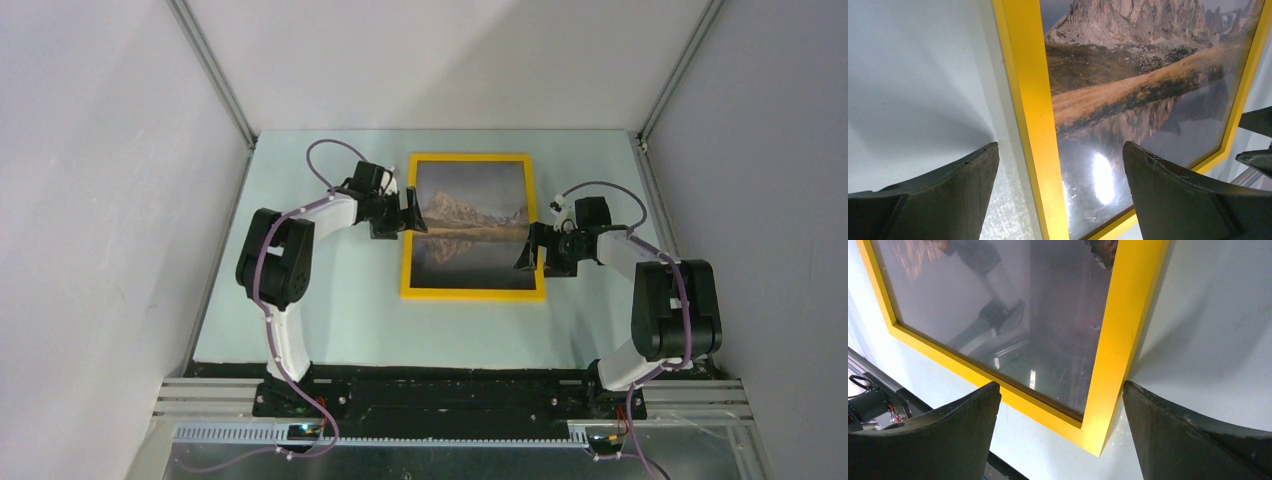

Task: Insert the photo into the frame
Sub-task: Turn over the photo frame at the center of the board.

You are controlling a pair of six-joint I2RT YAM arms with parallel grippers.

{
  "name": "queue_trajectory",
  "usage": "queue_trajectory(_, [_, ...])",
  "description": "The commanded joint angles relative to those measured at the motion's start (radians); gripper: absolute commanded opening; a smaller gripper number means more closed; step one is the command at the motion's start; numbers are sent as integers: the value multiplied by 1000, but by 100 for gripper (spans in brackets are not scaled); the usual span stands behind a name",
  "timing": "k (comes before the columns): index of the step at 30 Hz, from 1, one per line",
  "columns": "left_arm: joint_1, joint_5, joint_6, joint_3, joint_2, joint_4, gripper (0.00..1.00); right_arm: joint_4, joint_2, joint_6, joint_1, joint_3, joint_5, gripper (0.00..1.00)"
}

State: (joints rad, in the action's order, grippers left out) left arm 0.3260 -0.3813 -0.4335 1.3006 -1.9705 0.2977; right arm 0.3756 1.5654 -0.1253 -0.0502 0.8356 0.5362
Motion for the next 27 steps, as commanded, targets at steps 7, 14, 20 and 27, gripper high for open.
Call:
queue_trajectory(7, [49, 5, 23, -75, 116, 18, 100, 40, 62, 57, -57, 126, 57, 93])
queue_trajectory(14, [50, -37, 23, -136, 172, 20, 99, 78, 104, 119, -95, 166, 130, 92])
queue_trajectory(20, [50, -80, 70, -171, 200, 49, 98, 153, 103, 205, -132, 171, 178, 91])
queue_trajectory(27, [50, -129, 134, -239, 263, 73, 99, 222, 104, 277, -189, 169, 185, 91])
